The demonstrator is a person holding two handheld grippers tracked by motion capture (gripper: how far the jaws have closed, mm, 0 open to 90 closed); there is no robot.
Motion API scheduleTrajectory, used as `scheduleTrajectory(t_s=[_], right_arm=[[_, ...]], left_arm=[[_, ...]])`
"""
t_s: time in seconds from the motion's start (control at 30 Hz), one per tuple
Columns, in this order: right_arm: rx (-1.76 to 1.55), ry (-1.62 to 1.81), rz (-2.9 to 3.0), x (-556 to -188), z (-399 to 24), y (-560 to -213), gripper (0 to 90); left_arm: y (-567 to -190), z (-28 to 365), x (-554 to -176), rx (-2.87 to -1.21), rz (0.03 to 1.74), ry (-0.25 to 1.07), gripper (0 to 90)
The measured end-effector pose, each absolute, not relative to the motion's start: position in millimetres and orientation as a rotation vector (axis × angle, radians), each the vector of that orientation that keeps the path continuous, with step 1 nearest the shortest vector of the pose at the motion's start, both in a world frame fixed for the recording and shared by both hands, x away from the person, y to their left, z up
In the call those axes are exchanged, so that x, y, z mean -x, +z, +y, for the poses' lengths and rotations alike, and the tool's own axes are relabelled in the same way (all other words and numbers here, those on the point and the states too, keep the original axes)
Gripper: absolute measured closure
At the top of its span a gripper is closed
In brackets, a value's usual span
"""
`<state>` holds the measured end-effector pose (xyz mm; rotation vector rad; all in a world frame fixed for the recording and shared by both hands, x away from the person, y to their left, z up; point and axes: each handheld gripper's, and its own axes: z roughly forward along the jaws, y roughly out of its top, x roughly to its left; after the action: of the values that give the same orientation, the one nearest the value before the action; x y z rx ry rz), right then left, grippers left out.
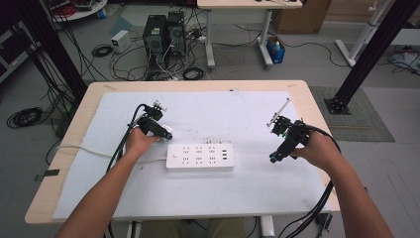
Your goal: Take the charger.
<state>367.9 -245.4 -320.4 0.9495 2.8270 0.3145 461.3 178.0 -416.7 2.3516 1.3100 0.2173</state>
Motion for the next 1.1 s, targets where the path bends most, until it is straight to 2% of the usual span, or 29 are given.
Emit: scheduleTrajectory(t_s=[0.53, 0.8, 1.1], right_arm=[[-0.949, 0.325, 2.819, -367, -248, -320, 10.9], [-0.977, 0.346, 2.802, -365, -249, -318, 10.9], [-0.994, 0.356, 2.784, -361, -251, -316, 10.9]], left_arm=[[-397, 187, -451, -2.362, 1.149, 0.261, 42.5], [-365, 201, -435, -2.293, 1.053, 0.259, 42.5], [-334, 209, -412, -2.326, 0.928, 0.265, 42.5]])
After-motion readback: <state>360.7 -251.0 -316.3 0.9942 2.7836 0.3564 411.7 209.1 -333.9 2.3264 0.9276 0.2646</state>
